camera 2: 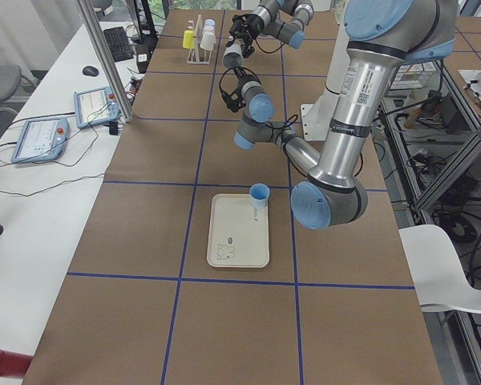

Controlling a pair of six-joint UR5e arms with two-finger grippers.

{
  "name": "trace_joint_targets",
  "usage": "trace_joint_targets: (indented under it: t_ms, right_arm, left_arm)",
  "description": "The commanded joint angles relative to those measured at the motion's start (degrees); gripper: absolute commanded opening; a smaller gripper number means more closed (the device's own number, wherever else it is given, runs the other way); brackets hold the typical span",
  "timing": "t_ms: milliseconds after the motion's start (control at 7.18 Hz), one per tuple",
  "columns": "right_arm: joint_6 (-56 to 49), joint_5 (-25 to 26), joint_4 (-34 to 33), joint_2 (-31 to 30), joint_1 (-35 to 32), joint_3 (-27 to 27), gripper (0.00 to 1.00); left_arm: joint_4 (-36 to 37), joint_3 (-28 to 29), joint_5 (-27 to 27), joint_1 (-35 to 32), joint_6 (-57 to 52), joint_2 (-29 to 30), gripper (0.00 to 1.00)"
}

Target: Transfer IKEA cup to right arm and place on rack

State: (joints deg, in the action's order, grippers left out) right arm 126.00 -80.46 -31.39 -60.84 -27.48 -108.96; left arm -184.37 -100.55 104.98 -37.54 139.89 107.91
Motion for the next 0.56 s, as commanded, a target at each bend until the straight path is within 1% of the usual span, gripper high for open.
trace_joint_targets:
  t_ms: [0, 139, 279, 418]
  right_arm:
    - [-13.1, 0.5, -4.2, -0.5, -4.0, 4.1, 0.11]
    - [-23.4, 0.3, -11.9, -0.3, -6.6, 4.4, 0.11]
    - [-31.4, 0.3, -19.0, 0.0, -9.1, 4.4, 0.11]
    - [-37.4, 0.2, -25.7, 0.1, -12.0, 4.4, 0.10]
  left_arm:
    - [10.2, 0.1, 10.1, -5.7, -10.5, -0.7, 1.00]
    - [16.8, 0.2, 12.3, -8.2, -18.6, -0.8, 1.00]
    - [24.8, -0.4, 13.7, -9.4, -29.4, -1.5, 1.00]
    - [30.0, -0.9, 13.8, -9.9, -37.0, -1.9, 1.00]
